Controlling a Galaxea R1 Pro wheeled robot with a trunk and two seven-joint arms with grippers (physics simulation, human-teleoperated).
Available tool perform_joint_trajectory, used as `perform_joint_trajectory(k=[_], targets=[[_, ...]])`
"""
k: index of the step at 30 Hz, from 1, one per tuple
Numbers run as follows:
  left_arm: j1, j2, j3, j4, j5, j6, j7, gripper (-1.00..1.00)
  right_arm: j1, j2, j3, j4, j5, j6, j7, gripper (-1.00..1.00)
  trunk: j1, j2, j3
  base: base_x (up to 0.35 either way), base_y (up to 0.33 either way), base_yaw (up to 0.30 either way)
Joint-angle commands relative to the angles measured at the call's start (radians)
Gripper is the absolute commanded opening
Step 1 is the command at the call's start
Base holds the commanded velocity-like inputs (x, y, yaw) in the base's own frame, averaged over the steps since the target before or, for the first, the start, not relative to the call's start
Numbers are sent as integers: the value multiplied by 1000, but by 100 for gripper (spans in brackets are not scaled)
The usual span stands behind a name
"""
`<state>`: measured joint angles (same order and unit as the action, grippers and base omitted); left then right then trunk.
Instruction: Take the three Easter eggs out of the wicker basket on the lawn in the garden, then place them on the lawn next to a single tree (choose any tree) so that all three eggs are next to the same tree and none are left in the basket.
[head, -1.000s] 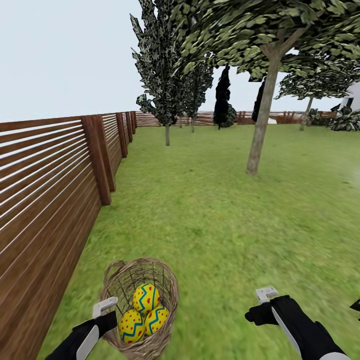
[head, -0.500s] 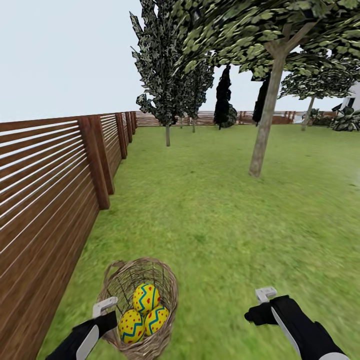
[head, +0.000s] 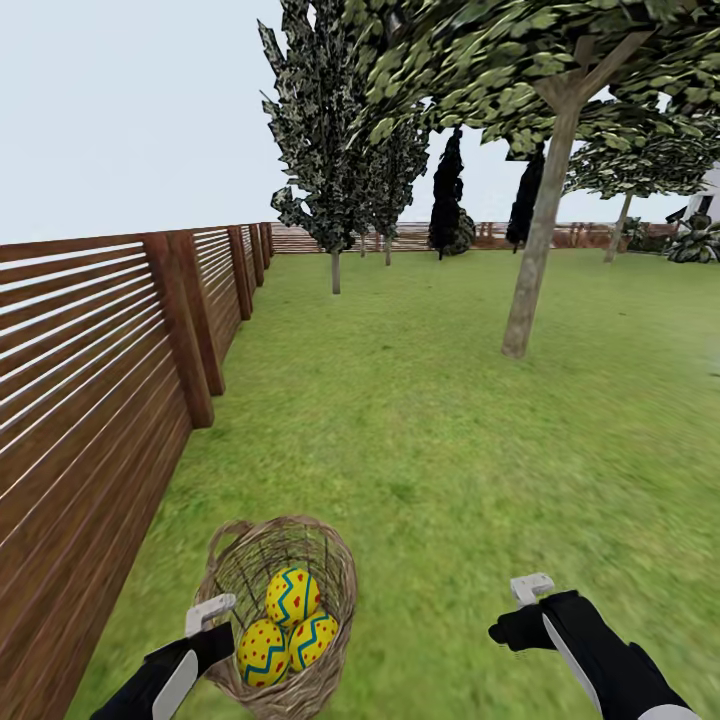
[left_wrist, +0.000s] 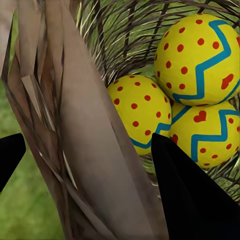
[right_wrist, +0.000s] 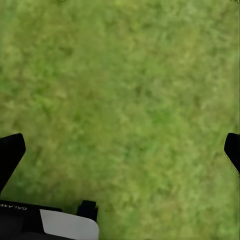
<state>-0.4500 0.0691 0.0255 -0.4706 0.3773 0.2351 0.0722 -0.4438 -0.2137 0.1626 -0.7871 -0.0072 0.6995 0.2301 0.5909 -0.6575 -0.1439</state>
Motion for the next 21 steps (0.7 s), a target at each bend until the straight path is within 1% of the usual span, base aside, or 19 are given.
perform_joint_trajectory(k=[1,21], targets=[[-1,0,1,-3,11,6,4,-100,-1,-1,3,-1,0,5,2,100,1,-1,-2,339,0,0],[-1,0,1,-3,11,6,4,-100,-1,5,5,0,1,5,2,100,1,-1,-2,339,0,0]])
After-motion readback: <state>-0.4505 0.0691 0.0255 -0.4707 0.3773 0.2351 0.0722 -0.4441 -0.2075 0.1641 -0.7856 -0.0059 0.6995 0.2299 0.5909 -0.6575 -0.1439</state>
